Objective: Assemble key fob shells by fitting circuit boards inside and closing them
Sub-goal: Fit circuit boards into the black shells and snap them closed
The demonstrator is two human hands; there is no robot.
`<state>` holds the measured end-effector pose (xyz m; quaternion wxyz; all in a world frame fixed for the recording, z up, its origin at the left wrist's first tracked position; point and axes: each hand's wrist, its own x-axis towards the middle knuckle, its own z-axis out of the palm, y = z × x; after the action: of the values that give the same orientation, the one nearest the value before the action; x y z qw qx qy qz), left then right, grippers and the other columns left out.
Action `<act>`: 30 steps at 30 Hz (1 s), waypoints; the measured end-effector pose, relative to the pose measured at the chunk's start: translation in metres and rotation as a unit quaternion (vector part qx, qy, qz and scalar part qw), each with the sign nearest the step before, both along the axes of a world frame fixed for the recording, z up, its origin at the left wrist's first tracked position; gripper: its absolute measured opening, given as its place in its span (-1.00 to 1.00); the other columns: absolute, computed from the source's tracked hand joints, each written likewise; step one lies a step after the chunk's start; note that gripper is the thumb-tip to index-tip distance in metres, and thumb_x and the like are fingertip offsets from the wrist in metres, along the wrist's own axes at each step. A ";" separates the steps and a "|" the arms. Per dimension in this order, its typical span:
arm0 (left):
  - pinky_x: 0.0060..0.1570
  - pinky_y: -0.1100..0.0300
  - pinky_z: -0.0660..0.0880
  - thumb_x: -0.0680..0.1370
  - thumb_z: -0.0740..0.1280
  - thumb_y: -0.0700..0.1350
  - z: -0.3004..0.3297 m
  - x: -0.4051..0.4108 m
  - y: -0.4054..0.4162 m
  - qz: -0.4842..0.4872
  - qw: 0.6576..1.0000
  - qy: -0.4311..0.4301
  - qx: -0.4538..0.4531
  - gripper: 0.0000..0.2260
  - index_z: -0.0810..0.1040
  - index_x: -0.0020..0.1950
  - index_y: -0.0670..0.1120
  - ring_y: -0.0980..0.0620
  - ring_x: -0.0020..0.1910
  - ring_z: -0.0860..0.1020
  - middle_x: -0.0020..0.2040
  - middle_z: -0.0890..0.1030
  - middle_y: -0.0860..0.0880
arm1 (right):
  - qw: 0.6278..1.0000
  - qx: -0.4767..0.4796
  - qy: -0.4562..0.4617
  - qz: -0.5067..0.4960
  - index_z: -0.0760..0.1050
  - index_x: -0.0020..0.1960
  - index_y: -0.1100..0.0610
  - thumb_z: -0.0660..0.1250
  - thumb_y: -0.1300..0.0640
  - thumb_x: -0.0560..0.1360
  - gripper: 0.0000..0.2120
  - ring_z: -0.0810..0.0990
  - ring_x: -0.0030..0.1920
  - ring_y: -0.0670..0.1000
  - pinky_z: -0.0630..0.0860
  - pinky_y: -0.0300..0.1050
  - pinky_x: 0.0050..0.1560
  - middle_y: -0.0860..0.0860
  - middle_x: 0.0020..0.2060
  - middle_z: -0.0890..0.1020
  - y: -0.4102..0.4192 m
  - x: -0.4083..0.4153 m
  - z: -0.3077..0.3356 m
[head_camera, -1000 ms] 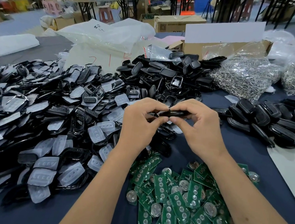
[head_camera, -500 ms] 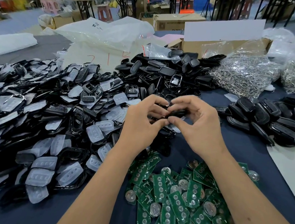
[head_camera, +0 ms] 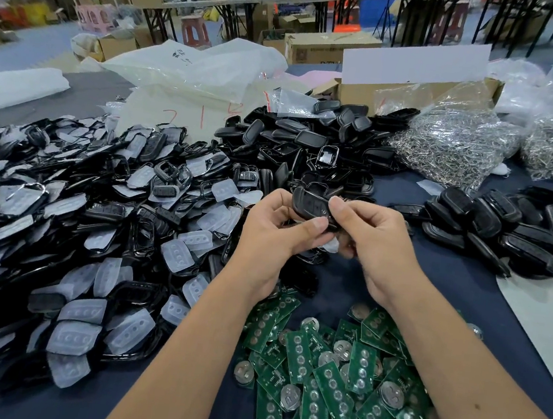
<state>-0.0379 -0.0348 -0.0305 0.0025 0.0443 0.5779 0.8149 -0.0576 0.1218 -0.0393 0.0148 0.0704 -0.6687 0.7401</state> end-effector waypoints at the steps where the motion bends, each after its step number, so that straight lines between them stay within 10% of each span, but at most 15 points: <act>1: -0.01 0.09 0.66 0.53 0.45 -0.39 0.000 0.000 -0.001 -0.003 1.000 0.002 -0.011 -0.81 0.54 0.10 -0.28 -0.16 -0.01 0.70 0.04 0.61 -0.27 | 1.000 -0.016 -0.017 0.007 0.67 -0.21 0.18 0.44 0.03 0.60 -0.72 0.33 -0.41 -0.03 0.30 -0.21 -0.43 0.09 -0.42 0.42 0.001 0.000 0.000; 10: -0.17 0.27 0.59 0.53 0.46 -0.22 0.007 0.000 -0.017 -0.092 0.995 0.033 0.016 -0.61 0.63 0.36 -0.02 0.01 -0.06 0.66 0.12 0.65 -0.09 | 0.963 -0.180 -0.136 0.146 0.65 0.07 0.29 0.41 0.00 0.52 -0.66 0.31 -0.43 -0.10 0.22 -0.32 -0.55 0.23 -0.04 0.38 0.006 0.002 0.008; 19: -0.11 0.25 0.60 0.46 0.53 -0.16 0.006 0.001 -0.017 -0.090 0.995 0.036 0.023 -0.72 0.70 0.17 -0.04 0.04 -0.06 0.66 0.04 0.67 -0.07 | 0.955 -0.180 -0.173 0.160 0.67 0.01 0.20 0.45 -0.06 0.45 -0.67 0.41 -0.44 -0.09 0.31 -0.31 -0.55 0.03 -0.35 0.52 0.006 0.002 0.007; 30: 0.01 0.22 0.63 0.48 0.49 -0.27 0.000 -0.002 -0.010 0.035 0.999 -0.008 0.029 -0.84 0.71 0.06 -0.19 -0.08 0.01 0.73 0.04 0.74 -0.23 | 0.998 -0.062 0.005 -0.004 0.71 -0.18 0.11 0.46 0.14 0.58 -0.83 0.56 -0.41 0.01 0.41 -0.22 -0.52 0.10 -0.28 0.66 -0.001 0.002 0.003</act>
<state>-0.0404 -0.0450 -0.0309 -0.0227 0.0177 0.5553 0.8311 -0.0557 0.1213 -0.0360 0.0257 0.0700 -0.6221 0.7794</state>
